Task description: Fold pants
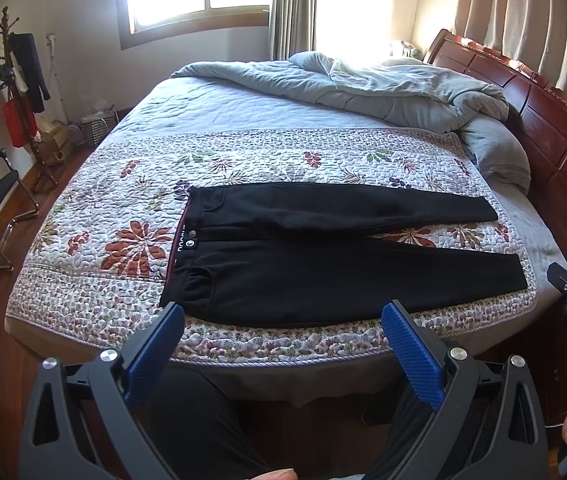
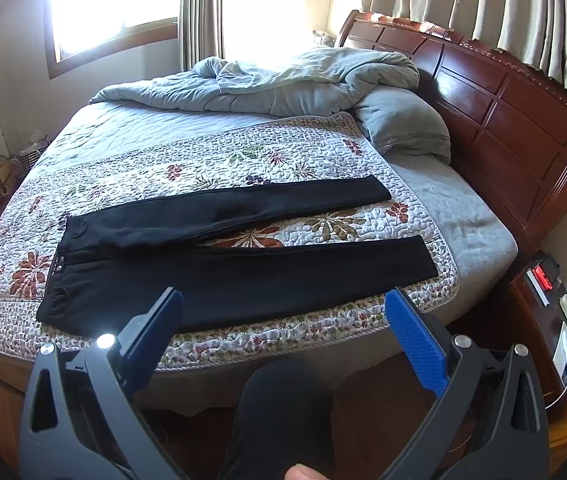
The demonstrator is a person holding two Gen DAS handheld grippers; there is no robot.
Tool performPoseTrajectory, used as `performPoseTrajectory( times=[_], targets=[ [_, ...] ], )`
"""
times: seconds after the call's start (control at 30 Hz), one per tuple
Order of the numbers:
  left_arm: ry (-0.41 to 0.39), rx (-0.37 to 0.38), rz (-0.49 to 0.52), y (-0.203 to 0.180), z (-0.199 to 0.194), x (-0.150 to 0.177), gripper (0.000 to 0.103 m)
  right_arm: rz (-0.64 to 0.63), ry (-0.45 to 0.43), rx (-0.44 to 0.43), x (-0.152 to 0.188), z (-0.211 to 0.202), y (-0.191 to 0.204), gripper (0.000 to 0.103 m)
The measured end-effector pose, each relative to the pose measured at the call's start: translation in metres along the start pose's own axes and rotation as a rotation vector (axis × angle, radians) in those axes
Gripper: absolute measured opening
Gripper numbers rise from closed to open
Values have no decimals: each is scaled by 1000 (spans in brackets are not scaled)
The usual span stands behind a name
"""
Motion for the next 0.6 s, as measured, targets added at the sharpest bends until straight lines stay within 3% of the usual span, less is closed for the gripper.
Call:
performPoseTrajectory(
  times=[0.6],
  targets=[
    [4, 8, 12, -4, 3, 2, 99, 5, -4, -5, 1, 0, -3, 100]
  ],
)
Point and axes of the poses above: each gripper's, at about its wrist camera, not at the fingertips, and z roughly the way its jaws point, y to its left, x to its underside, the point moved 6 cm from there along z, roughly the way its jaws point, and after that the axes turned 3 degrees about -y, right-handed, at the moved point
